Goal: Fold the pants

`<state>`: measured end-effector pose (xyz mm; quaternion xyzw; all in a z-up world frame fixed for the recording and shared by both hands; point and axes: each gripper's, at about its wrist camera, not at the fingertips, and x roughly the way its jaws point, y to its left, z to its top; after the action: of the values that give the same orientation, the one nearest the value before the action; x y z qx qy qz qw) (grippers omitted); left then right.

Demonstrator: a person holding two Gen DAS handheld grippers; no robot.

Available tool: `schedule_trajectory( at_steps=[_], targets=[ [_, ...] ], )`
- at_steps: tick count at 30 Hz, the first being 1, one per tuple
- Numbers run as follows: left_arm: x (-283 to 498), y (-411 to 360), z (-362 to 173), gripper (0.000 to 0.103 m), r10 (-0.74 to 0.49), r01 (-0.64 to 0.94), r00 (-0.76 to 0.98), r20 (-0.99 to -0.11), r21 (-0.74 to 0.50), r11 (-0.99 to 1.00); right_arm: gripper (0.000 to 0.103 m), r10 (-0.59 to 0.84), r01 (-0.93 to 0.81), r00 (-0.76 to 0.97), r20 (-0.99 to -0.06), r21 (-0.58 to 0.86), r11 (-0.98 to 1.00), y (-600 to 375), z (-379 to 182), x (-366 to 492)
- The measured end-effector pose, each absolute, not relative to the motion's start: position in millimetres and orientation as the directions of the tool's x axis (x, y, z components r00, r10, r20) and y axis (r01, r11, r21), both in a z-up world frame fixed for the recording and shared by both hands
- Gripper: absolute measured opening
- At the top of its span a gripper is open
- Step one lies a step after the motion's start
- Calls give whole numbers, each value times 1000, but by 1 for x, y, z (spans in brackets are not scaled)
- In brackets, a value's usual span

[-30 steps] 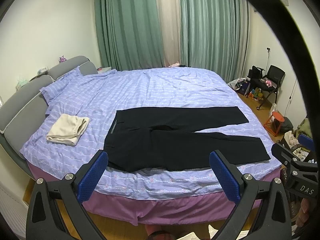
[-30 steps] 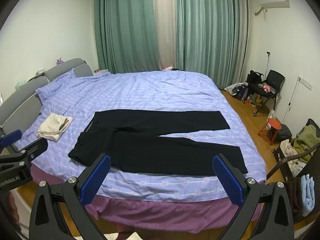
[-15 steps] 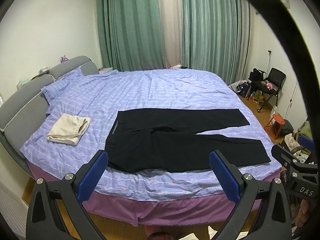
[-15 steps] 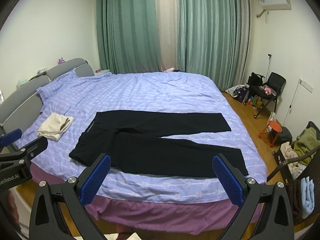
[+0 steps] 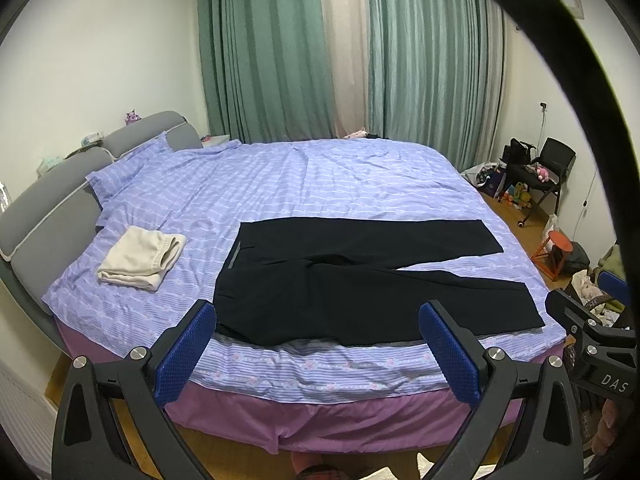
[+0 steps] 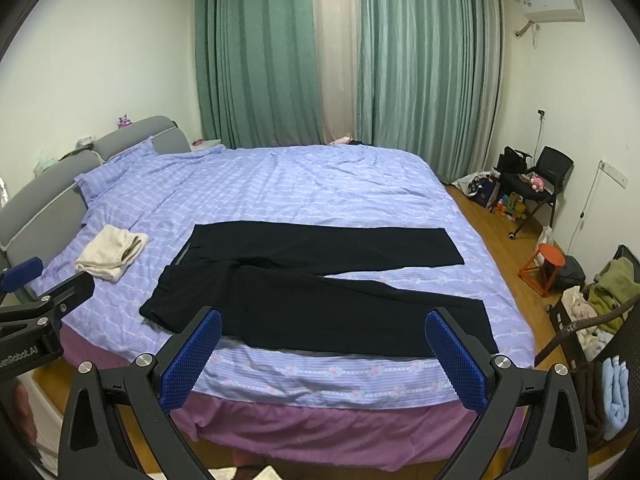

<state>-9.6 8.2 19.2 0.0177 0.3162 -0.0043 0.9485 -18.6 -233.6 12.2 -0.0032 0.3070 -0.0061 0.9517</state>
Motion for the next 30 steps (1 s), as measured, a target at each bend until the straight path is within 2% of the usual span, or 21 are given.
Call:
schedule_trajectory(
  at_steps=[16,30],
  targets=[
    [-8,11,19,103,4,17,799,-602,29,999,103,-5,-5,807,-591,-15,1000,-230,10,-14],
    [5,49,-4,103,36,-39,776,-630,8,999,103,12,-36,763,-646,-24,999,-203,-7,5]
  ],
)
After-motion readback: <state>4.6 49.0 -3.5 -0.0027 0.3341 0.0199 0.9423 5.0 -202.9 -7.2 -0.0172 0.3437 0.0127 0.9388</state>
